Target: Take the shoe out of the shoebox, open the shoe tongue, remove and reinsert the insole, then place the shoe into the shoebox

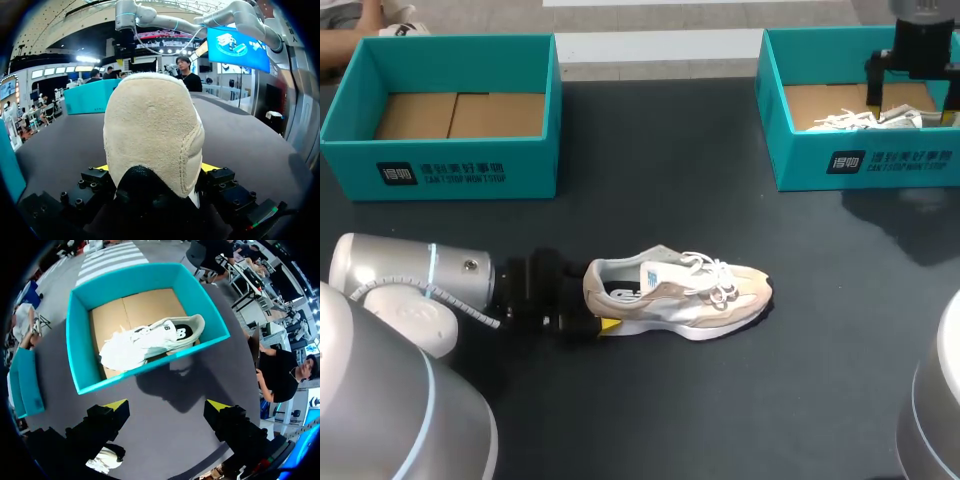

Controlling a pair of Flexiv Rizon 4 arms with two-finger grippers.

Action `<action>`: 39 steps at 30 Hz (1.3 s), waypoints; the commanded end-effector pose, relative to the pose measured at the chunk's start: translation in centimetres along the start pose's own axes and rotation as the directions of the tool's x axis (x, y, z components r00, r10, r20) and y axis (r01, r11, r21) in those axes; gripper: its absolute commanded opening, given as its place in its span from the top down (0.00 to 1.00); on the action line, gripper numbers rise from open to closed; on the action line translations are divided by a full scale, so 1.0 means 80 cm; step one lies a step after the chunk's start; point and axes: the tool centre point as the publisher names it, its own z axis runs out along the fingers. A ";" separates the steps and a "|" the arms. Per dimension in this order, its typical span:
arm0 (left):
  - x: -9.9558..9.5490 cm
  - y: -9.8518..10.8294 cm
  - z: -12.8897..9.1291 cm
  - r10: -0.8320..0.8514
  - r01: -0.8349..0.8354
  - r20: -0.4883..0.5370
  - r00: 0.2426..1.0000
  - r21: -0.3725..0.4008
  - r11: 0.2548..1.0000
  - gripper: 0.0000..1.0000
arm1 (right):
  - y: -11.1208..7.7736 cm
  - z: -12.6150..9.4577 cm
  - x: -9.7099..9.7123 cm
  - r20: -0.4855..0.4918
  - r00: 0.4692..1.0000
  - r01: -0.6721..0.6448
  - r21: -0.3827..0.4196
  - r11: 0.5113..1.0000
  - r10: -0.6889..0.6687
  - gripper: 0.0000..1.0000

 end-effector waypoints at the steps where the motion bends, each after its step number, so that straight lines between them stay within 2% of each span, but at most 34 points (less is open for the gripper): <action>1: 0.002 0.003 0.004 0.000 0.000 0.002 1.000 0.000 1.000 1.00 | -0.037 -0.005 0.038 -0.019 0.999 0.037 -0.075 0.996 -0.039 0.00; 8: 0.002 0.003 0.004 0.000 0.000 0.002 1.000 0.000 1.000 1.00 | -0.084 -0.022 0.077 -0.058 0.996 0.060 -0.074 0.995 -0.065 0.00; 10: 0.002 0.003 0.004 0.000 0.000 0.002 1.000 0.000 1.000 1.00 | -0.097 -0.027 0.093 -0.103 0.989 0.096 -0.055 0.994 -0.102 0.00; 11: 0.002 0.003 0.004 0.000 0.000 0.002 1.000 0.000 1.000 1.00 | -0.101 -0.025 0.097 -0.093 0.991 0.094 -0.020 0.995 -0.095 0.00; 33: 0.002 0.003 0.004 0.000 0.000 0.002 1.000 0.000 1.000 1.00 | -0.101 -0.025 0.097 -0.093 0.991 0.094 -0.020 0.995 -0.095 0.00; 35: 0.002 0.003 0.004 0.000 0.000 0.002 1.000 0.000 1.000 1.00 | -0.114 -0.029 0.105 -0.054 0.994 0.092 -0.035 0.995 -0.094 0.00; 39: 0.002 0.003 0.004 0.000 0.000 0.002 1.000 0.000 1.000 1.00 | -0.164 -0.039 0.136 -0.049 0.992 0.116 -0.073 0.991 -0.120 0.00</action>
